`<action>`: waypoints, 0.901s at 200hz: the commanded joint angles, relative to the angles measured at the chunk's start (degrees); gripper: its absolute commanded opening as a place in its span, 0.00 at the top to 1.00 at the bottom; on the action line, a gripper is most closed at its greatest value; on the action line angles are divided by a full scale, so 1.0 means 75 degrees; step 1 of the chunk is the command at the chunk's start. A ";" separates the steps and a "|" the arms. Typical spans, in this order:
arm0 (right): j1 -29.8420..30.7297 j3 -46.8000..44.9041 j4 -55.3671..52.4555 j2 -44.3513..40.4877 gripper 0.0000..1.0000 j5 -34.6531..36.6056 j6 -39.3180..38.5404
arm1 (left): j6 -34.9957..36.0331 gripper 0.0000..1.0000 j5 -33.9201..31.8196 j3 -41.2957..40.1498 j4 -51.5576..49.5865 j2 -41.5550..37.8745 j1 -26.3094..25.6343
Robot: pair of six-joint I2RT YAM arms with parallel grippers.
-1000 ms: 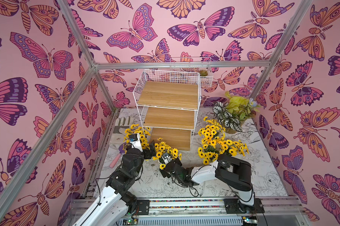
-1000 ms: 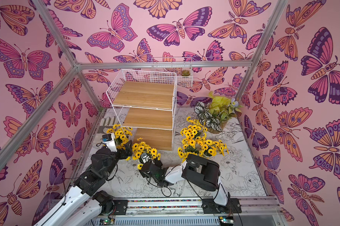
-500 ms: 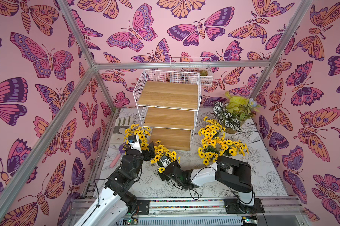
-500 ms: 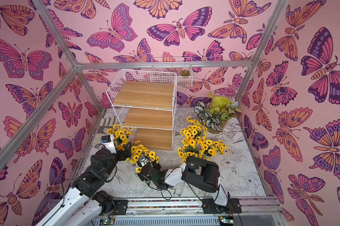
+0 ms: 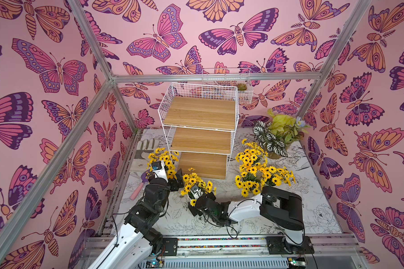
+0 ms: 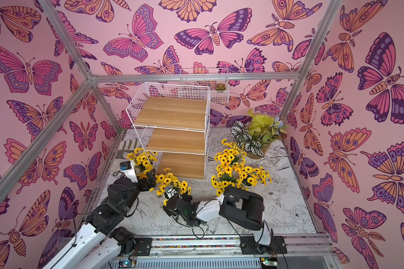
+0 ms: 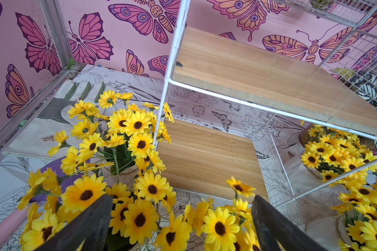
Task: Take the sunflower pots off the shelves
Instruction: Place the sunflower pot at the center of the board.
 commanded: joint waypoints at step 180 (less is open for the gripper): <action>0.1532 0.0048 -0.4933 -0.3529 0.01 0.1695 0.0187 | -0.0570 0.00 -0.1935 -0.0164 -0.0446 -0.0436 0.0051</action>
